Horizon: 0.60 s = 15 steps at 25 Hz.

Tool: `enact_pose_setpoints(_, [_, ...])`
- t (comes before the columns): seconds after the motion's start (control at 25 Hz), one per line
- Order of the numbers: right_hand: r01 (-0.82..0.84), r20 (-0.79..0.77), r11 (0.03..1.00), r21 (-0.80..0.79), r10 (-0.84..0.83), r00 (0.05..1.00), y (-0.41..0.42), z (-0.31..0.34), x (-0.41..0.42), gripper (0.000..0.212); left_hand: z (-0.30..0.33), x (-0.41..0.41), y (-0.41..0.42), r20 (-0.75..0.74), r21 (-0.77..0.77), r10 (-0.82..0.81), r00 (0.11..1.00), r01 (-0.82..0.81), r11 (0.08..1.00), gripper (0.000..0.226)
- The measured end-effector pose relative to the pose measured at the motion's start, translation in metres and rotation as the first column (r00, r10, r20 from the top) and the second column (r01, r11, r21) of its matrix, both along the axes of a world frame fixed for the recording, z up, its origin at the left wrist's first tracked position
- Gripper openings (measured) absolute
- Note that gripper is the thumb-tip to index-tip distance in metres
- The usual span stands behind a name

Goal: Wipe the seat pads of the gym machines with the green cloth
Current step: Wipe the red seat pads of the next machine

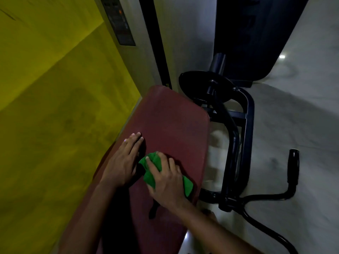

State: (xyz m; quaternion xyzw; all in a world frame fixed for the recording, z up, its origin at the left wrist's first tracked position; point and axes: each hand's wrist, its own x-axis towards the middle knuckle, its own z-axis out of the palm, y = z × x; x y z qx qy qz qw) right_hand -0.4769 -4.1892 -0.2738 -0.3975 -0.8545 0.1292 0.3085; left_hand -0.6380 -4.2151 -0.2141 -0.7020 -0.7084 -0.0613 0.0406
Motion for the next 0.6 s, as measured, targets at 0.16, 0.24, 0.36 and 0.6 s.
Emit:
enact_pose_setpoints(0.16, [0.109, -0.034, 0.983, -0.145, -0.115, 0.993, 0.049, -0.010, 0.020, 0.049, 0.000, 0.001, 0.014, -0.004, 0.009, 0.027, 1.000, -0.027, 1.000, 0.054])
enact_pose_setpoints(0.24, [0.291, -0.035, 0.922, -0.257, -0.309, 0.950, 0.077, -0.016, 0.030, 0.044, -0.002, 0.003, 0.013, -0.020, 0.016, 0.014, 1.000, -0.014, 1.000, 0.053])
enact_pose_setpoints(0.36, [0.365, 0.000, 0.879, -0.306, -0.383, 0.924, 0.069, -0.009, 0.021, 0.053, -0.002, 0.002, 0.013, -0.026, 0.024, 0.005, 1.000, -0.004, 1.000, 0.053])
enact_pose_setpoints(0.6, [-0.017, 0.007, 0.998, -0.056, 0.017, 1.000, 0.049, -0.010, 0.020, 0.056, 0.001, 0.000, 0.020, -0.010, 0.007, -0.008, 1.000, 0.008, 1.000, 0.051])
